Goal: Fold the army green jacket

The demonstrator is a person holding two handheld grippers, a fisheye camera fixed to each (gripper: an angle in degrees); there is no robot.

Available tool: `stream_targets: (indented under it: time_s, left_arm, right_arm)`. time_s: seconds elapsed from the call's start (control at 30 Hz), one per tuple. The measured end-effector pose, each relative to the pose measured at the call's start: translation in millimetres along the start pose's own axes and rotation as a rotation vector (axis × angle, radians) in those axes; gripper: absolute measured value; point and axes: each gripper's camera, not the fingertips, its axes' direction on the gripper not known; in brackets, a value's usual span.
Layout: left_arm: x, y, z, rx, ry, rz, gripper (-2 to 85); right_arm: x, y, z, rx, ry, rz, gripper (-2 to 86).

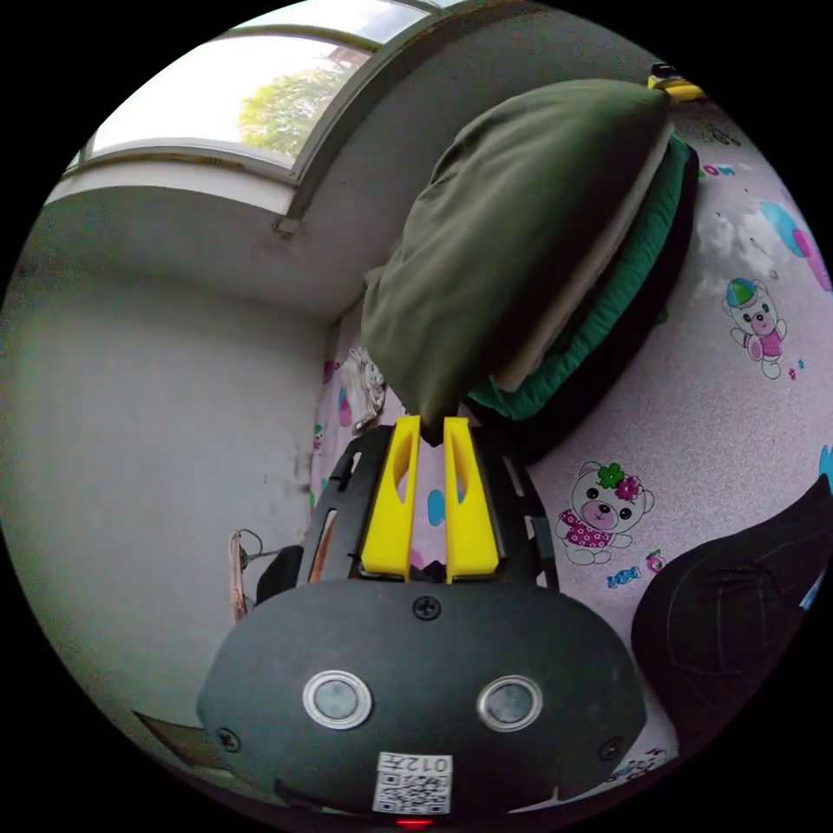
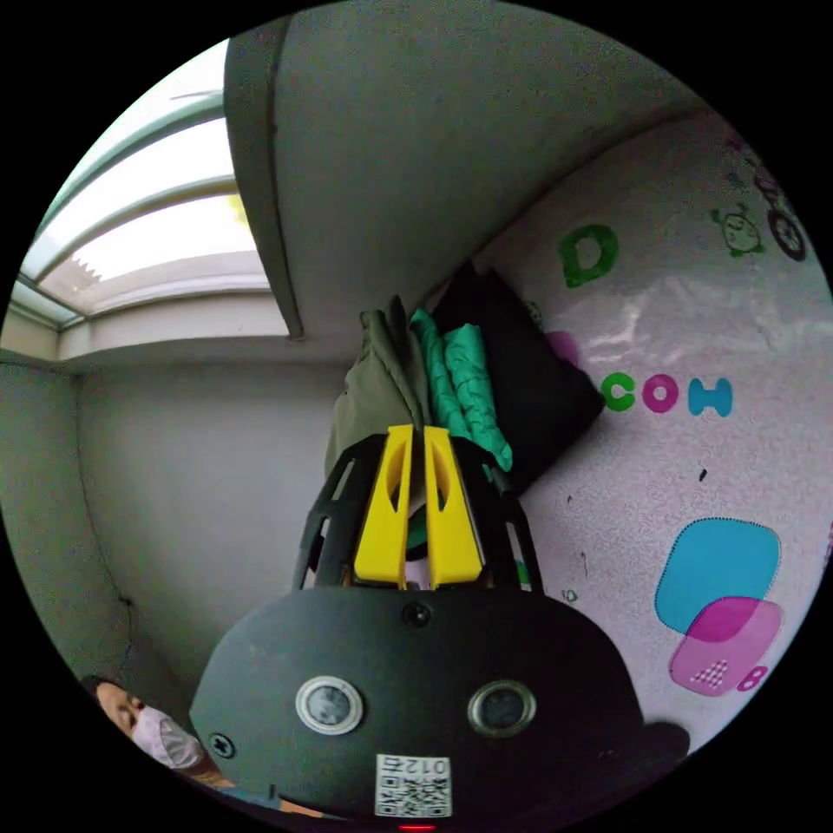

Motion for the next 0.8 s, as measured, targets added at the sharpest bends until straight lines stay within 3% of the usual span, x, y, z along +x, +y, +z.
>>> stream_targets:
  time_s: [0.07,0.17,0.23,0.33,0.6,0.7,0.8]
  left_arm:
    - [-10,7,-2,-0.021,0.012,-0.046,0.5]
    - [-37,23,-5,-0.086,0.034,-0.186,0.1]
    - [-61,35,-12,-0.095,0.198,-0.291,-0.1]
    - [-73,37,-25,-0.055,0.291,-0.310,-0.1]
    - [-136,-49,-49,0.130,0.671,-0.449,0.2]
    - [-133,-95,-42,0.120,0.688,-0.434,0.2]
    - [-118,-128,-21,0.013,0.634,-0.354,0.0]
  right_arm:
    - [3,10,-23,0.119,0.051,0.020,-0.5]
    - [-3,23,-43,0.092,0.137,-0.034,-0.7]
    - [-17,36,-49,0.085,0.225,-0.116,-0.8]
    - [-43,63,-35,0.046,0.292,-0.240,-0.8]
    - [-165,138,107,-0.086,0.392,-0.747,-0.9]
    - [-199,165,173,-0.161,0.426,-0.886,-0.9]
    - [-210,182,223,-0.181,0.605,-1.005,-0.9]
